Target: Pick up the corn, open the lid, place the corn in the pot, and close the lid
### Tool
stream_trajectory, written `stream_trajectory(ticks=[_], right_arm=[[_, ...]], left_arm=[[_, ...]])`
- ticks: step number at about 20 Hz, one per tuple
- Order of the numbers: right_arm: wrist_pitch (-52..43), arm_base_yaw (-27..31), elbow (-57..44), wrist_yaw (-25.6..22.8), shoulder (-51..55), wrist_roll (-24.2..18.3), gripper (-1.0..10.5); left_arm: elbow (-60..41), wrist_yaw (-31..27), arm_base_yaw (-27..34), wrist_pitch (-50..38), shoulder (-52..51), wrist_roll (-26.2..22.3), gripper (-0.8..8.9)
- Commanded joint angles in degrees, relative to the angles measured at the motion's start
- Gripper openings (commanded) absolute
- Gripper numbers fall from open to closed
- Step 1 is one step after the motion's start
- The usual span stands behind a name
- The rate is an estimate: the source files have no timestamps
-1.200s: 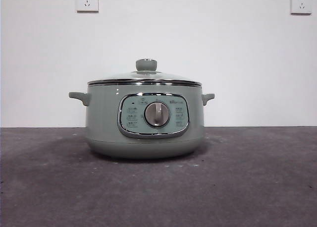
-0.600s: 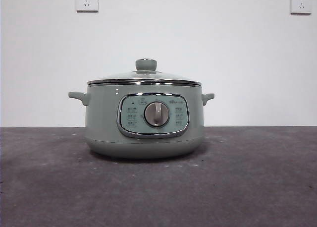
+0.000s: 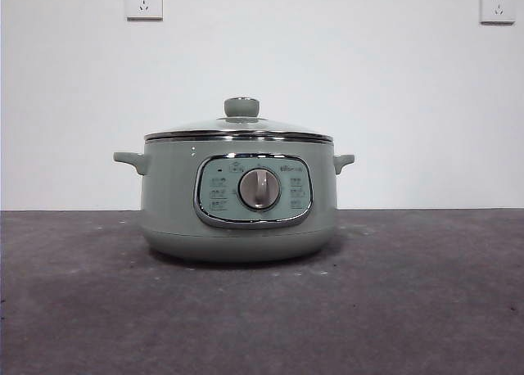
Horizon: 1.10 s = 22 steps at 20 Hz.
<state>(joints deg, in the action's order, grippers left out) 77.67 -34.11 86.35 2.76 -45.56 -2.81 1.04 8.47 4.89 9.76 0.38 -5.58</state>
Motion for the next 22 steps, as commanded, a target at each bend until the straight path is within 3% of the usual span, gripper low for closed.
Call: stream_trajectory(ticks=[1, 17, 18, 20, 22], right_arm=[[1.5, 0.0, -0.5, -0.2, -0.4, 0.0, 0.0], [1.5, 0.0, -0.5, -0.2, -2.6, 0.0, 0.0], [1.4, 0.3, -0.5, -0.6, -2.6, -0.9, 0.0], [1.1, 3.0, -0.5, -2.6, -1.3, -6.8, 0.0], [-5.3, 8.3, -1.7, 0.2, 2.0, -9.6, 0.0]], left_arm=[[-0.6, 0.1, 0.1, -0.4, -0.2, 3.3, -0.03], [-0.6, 0.9, 0.1, -0.7, 0.9, 4.1, -0.03], [-0.6, 0.9, 0.1, -0.7, 0.9, 4.1, -0.03], [-0.6, 0.9, 0.1, -0.7, 0.9, 4.1, -0.03], [-0.6, 0.9, 0.1, -0.7, 0.9, 4.1, -0.03]])
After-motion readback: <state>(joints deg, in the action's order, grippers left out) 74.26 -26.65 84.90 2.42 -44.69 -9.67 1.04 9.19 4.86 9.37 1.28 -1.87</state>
